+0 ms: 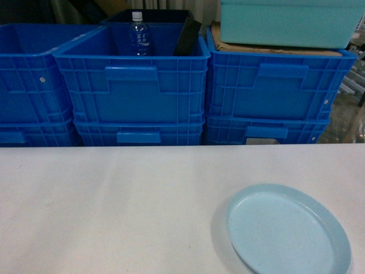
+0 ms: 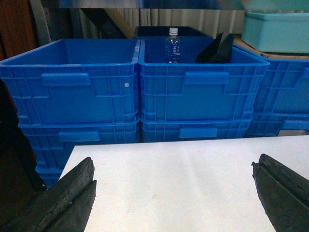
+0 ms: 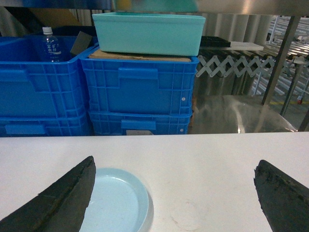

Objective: Place blue tray on left shelf second layer neatly

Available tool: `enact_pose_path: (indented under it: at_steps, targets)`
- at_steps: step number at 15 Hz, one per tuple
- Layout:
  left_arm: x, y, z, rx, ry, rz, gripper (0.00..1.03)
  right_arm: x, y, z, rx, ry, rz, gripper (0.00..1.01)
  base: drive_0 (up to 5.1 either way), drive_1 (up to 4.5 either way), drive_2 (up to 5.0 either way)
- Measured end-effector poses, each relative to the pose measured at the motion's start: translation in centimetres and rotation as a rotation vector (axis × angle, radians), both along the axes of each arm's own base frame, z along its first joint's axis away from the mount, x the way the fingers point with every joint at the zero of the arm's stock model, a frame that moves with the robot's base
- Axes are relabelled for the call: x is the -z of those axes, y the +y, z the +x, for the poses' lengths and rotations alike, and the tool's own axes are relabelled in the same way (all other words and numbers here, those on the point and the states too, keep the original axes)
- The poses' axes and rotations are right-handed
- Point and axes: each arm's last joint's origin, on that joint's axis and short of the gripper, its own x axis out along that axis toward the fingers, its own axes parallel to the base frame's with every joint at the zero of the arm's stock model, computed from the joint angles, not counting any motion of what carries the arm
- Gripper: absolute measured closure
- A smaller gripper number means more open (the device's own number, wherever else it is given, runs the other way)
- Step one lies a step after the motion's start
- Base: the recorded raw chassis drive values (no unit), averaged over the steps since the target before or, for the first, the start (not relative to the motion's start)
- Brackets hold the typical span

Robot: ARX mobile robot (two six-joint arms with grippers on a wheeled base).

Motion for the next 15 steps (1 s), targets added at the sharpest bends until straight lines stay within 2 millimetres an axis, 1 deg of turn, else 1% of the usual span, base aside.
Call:
enact_pose_path:
  at_steps: [15]
  targets:
    - [0.0,0.0,0.0,0.0,0.0,0.0,0.05,0.0,0.0,0.0,0.0,0.0,0.0,0.03,0.0,0.0,0.0]
